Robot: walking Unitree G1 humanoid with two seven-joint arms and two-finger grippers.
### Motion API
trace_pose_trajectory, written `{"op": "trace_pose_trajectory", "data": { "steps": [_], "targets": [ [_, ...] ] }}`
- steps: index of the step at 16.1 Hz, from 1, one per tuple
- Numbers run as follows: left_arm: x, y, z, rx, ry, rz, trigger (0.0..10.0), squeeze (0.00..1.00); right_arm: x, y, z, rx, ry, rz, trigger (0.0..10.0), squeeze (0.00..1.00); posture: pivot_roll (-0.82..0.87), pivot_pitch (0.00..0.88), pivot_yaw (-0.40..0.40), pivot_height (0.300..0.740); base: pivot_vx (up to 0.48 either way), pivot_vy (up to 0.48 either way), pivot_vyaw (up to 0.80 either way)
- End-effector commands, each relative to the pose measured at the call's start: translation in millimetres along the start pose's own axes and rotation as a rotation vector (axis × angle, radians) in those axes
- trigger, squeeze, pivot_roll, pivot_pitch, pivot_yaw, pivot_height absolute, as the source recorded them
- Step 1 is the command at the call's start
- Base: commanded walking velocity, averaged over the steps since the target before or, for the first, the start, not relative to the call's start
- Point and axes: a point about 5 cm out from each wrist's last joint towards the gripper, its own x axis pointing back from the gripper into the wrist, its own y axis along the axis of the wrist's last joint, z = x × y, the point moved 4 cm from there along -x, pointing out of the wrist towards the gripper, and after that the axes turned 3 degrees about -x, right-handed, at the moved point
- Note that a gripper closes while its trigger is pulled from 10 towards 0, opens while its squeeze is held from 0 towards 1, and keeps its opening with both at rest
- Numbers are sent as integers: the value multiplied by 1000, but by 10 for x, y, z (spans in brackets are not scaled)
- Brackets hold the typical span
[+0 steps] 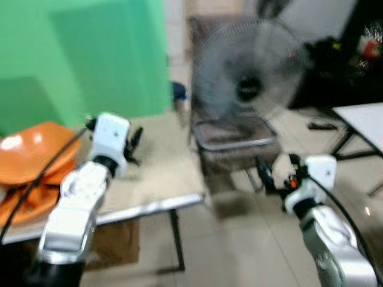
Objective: Setting the table
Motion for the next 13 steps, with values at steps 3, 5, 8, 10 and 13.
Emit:
{"op": "trace_pose_trajectory", "data": {
  "steps": [3,5,8,10,13],
  "targets": [
    [16,28,-36,-18,1,0,10000,0,-23,45,23,-2,102,1,10000,0,124,0,-35,740,0,0,0],
    [55,22,-24,-30,-2,5,10000,0,-47,66,18,-6,132,3,10000,0,140,0,-45,740,0,0,0],
    [112,2,54,7,54,9,10000,0,-70,39,17,4,91,1,10000,0,147,0,-45,740,0,0,0],
    [124,-25,43,7,66,25,10000,0,-68,25,55,2,90,-3,10000,0,142,0,-42,740,0,0,800],
    [105,1,43,-11,79,13,10000,0,-83,9,125,-8,112,-6,10000,0,140,0,-38,740,0,-300,800]
  ]
}}
